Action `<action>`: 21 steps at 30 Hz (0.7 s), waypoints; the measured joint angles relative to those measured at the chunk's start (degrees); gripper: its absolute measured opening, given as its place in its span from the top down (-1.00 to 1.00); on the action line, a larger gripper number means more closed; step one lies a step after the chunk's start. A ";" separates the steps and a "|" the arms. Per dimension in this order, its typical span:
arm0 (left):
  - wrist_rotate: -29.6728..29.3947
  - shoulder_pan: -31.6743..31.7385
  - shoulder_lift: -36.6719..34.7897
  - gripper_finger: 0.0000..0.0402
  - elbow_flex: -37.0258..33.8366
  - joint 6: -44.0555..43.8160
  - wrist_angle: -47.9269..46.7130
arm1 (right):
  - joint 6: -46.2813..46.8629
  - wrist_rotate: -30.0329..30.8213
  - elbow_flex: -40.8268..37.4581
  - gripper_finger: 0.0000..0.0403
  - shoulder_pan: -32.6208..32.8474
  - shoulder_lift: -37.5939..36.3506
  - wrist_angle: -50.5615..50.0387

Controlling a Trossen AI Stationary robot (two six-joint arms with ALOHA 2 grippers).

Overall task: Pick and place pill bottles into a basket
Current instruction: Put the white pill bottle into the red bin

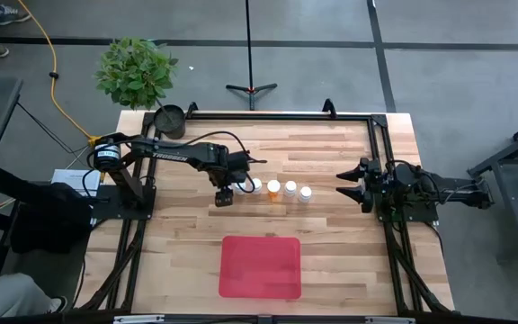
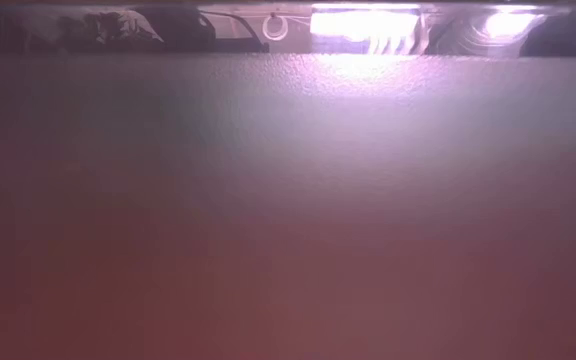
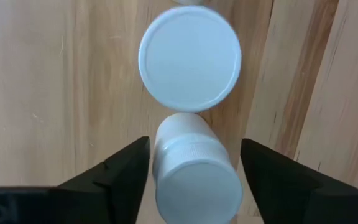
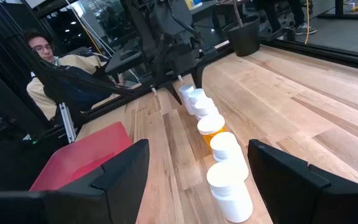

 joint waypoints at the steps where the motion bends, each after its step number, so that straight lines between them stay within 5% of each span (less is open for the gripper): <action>1: 0.00 0.02 0.00 -0.35 0.00 0.00 -0.29 | 0.00 -0.01 0.00 -0.31 0.00 0.00 0.00; 9: 0.73 0.02 0.00 -0.14 0.00 -0.02 -0.61 | -0.17 -0.02 0.02 -0.31 0.00 0.01 0.01; 21: 0.90 0.02 0.00 -0.12 0.00 -0.13 -0.63 | -0.17 -0.02 0.04 -0.31 -0.01 0.02 0.00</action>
